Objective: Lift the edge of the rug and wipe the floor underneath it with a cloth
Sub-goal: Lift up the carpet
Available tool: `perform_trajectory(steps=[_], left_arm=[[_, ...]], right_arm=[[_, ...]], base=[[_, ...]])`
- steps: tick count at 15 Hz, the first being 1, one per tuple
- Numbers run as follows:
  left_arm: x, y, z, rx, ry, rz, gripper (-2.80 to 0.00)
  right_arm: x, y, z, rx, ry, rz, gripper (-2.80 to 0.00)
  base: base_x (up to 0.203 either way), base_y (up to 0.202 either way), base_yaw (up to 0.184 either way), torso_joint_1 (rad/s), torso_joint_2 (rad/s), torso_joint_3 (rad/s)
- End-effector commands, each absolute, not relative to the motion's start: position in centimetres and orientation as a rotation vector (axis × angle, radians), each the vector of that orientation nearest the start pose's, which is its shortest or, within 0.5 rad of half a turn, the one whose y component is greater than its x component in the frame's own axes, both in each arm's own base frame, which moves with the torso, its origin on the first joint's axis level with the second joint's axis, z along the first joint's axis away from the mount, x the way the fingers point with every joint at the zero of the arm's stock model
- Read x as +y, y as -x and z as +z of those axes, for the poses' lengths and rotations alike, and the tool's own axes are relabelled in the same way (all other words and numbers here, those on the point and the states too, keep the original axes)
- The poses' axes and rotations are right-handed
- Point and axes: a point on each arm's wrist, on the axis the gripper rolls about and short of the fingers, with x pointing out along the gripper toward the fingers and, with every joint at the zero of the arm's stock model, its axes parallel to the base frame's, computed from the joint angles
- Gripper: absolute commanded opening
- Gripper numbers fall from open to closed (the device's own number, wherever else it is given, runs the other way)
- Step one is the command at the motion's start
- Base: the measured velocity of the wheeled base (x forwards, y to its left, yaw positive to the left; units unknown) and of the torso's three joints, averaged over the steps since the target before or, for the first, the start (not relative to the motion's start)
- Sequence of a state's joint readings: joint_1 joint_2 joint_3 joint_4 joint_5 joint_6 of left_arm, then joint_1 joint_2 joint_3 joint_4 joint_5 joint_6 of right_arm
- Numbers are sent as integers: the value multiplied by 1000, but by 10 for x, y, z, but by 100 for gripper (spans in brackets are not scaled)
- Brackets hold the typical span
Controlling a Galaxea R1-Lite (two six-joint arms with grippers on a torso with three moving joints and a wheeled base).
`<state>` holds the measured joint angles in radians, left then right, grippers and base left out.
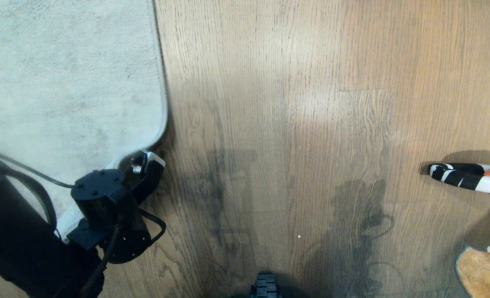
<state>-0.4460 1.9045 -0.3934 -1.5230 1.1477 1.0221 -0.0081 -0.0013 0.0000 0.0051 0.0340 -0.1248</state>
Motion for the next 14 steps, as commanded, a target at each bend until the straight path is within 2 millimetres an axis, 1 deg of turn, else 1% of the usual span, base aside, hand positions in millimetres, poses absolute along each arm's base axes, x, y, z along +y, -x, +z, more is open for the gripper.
perform_trajectory(steps=[1, 5, 10, 14], left_arm=[[-94, -253, 127, 313, -919, 682, -280], [-88, -252, 135, 300, -892, 712, -280], [-89, -256, 151, 252, -840, 736, -280], [-89, -255, 153, 243, -830, 736, -280]], right_arm=[[1, 23, 75, 3, 126, 27, -280], [1, 23, 75, 3, 126, 28, -280], [1, 23, 75, 3, 126, 26, -280], [1, 23, 75, 4, 126, 25, -280]], base=[[0, 0, 0, 0, 0, 0], [0, 0, 0, 0, 0, 0], [0, 0, 0, 0, 0, 0], [0, 0, 0, 0, 0, 0]])
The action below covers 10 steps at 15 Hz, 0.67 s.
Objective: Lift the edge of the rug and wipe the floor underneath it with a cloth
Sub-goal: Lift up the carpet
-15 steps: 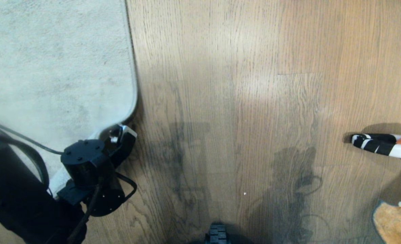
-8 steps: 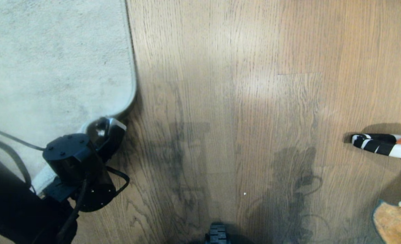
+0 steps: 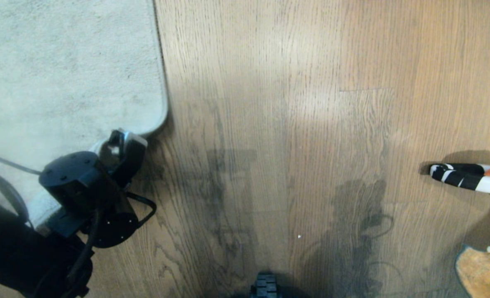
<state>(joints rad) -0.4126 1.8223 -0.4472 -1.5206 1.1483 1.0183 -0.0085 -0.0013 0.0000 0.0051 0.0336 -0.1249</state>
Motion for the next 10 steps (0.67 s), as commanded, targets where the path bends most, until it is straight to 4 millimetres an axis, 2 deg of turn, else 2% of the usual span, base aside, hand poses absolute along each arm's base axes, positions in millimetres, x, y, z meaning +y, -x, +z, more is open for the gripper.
perform_trajectory(steps=[1, 10], left_arm=[[-89, -255, 154, 239, -827, 736, -280], [-87, -248, 168, 200, -785, 751, -280]], right_arm=[[1, 23, 75, 3, 126, 26, -280], [1, 23, 75, 3, 126, 27, -280]], base=[[0, 0, 0, 0, 0, 0], [0, 0, 0, 0, 0, 0]])
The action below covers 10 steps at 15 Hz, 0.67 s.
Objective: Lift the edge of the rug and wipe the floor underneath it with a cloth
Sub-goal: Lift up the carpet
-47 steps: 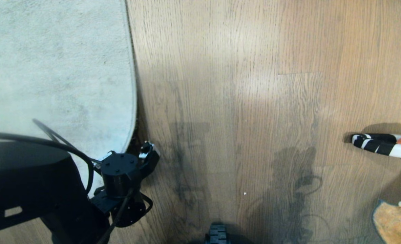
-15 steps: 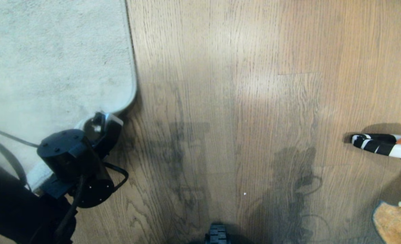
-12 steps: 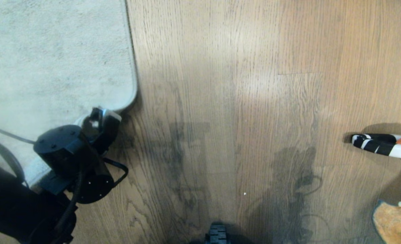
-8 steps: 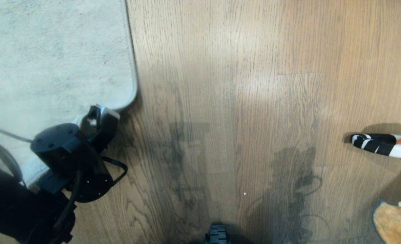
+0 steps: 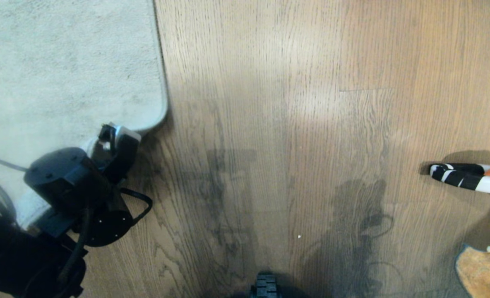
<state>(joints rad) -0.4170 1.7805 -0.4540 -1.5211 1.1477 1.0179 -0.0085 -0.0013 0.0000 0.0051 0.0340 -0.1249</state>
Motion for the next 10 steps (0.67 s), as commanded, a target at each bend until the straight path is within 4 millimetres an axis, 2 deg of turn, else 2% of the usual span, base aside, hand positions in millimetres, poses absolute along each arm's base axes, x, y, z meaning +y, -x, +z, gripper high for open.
perform_trajectory(steps=[1, 10], left_arm=[[-86, -246, 171, 194, -778, 755, -280], [-81, -235, 193, 144, -719, 786, -280]], right_arm=[[1, 23, 75, 3, 126, 26, -280], [1, 23, 75, 3, 126, 27, -280]], base=[[0, 0, 0, 0, 0, 0], [0, 0, 0, 0, 0, 0]])
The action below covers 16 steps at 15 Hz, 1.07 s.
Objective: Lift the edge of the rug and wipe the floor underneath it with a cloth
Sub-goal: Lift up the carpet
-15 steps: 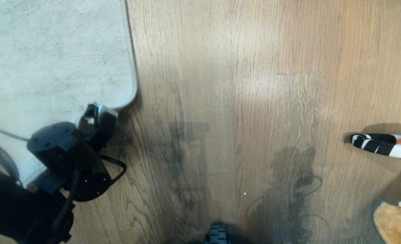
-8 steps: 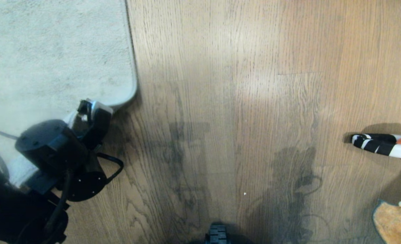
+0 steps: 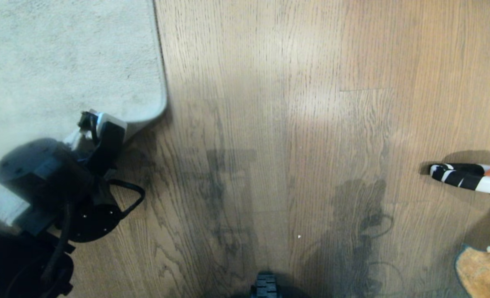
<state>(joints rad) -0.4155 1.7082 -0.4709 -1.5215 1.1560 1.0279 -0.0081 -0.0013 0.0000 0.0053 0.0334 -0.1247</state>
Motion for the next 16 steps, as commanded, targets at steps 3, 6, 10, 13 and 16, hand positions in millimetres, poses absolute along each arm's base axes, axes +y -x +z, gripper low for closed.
perform_trajectory(steps=[3, 6, 10, 13, 16], left_arm=[[-79, -231, 195, 141, -715, 788, -280], [-80, -230, 195, 138, -713, 787, -280], [-79, -227, 197, 134, -713, 783, -280], [-78, -226, 197, 134, -713, 783, -280], [-77, -223, 196, 136, -716, 782, -280]], right_arm=[[1, 23, 75, 4, 126, 25, -280], [1, 23, 75, 3, 126, 26, -280], [1, 23, 75, 4, 126, 26, -280], [1, 23, 75, 4, 126, 27, -280], [1, 23, 75, 3, 126, 28, -280]], base=[[0, 0, 0, 0, 0, 0], [0, 0, 0, 0, 0, 0], [0, 0, 0, 0, 0, 0], [0, 0, 0, 0, 0, 0], [0, 0, 0, 0, 0, 0]])
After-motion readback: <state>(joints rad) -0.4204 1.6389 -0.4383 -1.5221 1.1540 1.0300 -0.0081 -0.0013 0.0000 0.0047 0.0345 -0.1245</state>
